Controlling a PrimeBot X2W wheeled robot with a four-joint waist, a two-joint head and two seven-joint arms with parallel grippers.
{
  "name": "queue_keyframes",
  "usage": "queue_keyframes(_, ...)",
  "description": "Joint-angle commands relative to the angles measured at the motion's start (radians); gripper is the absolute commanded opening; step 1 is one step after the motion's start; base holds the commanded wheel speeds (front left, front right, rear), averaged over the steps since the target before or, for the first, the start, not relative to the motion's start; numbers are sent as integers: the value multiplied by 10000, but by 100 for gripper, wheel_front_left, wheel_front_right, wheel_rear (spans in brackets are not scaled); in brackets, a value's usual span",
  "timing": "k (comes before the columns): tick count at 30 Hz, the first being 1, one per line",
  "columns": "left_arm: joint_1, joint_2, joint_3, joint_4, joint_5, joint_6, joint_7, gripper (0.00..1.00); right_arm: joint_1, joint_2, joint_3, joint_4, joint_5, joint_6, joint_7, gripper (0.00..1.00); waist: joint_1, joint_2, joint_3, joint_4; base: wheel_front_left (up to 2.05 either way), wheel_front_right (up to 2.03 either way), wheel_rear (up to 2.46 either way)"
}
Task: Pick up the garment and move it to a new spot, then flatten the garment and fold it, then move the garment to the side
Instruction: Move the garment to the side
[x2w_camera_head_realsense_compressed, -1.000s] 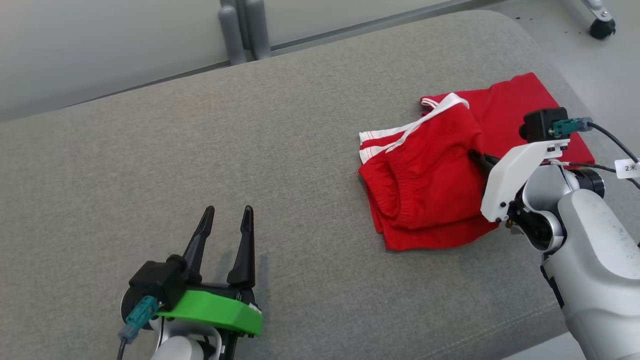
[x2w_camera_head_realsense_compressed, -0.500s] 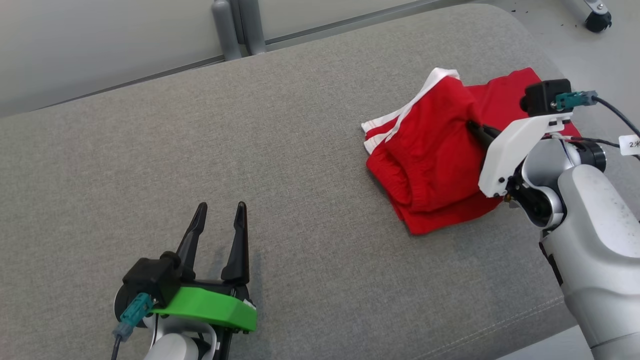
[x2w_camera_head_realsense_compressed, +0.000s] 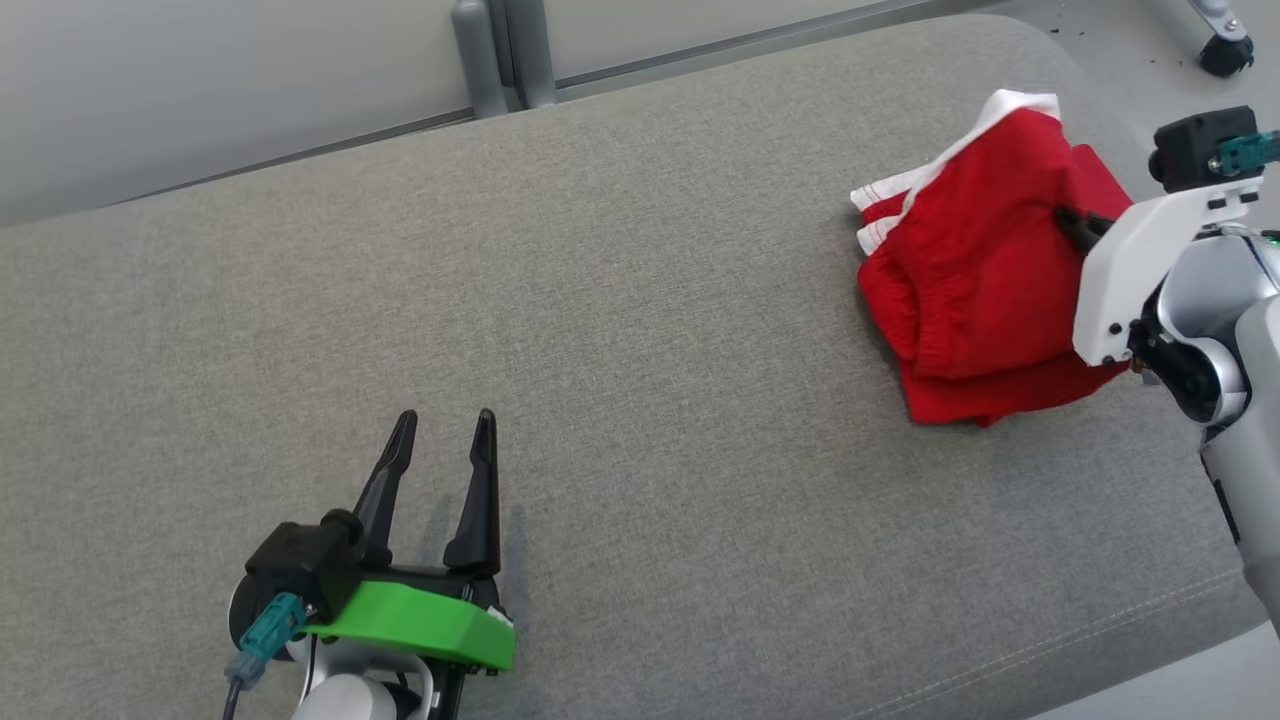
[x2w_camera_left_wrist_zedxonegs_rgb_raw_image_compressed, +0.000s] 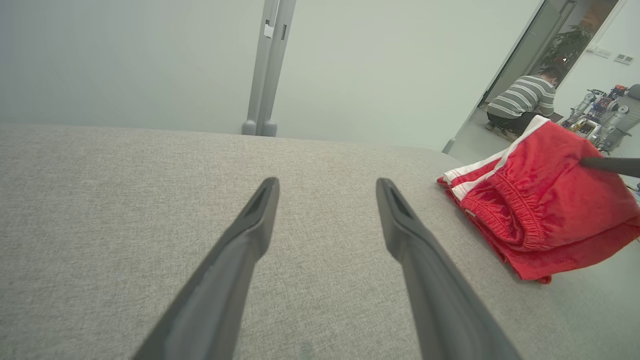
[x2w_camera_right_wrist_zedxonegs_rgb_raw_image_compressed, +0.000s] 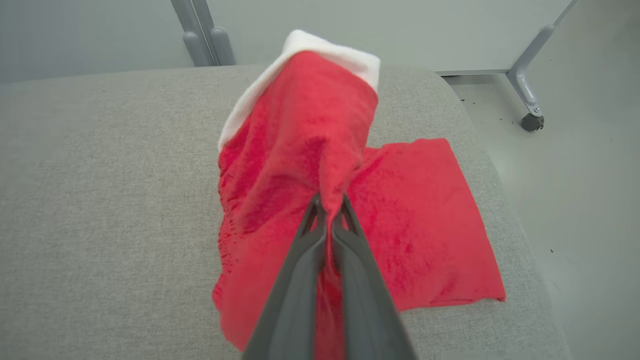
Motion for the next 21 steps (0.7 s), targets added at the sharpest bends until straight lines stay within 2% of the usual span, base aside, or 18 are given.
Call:
queue_keyframes(1,-96,104,12,-21,-3,37,29,100,-93,-117,-20,183,-108,-1,-112,0,0,37,103,96,0,0,0)
queue_keyframes(9,-326,186,-117,-96,108,35,175,100,-564,-337,-399,2010,-1002,-1,-1527,0,0,37,516,607,0,0,0)
queue_keyframes(21,-595,416,-251,-419,282,85,458,100,-1585,-998,-819,4860,-2548,-2,-3513,0,0,37,1165,1209,0,0,0)
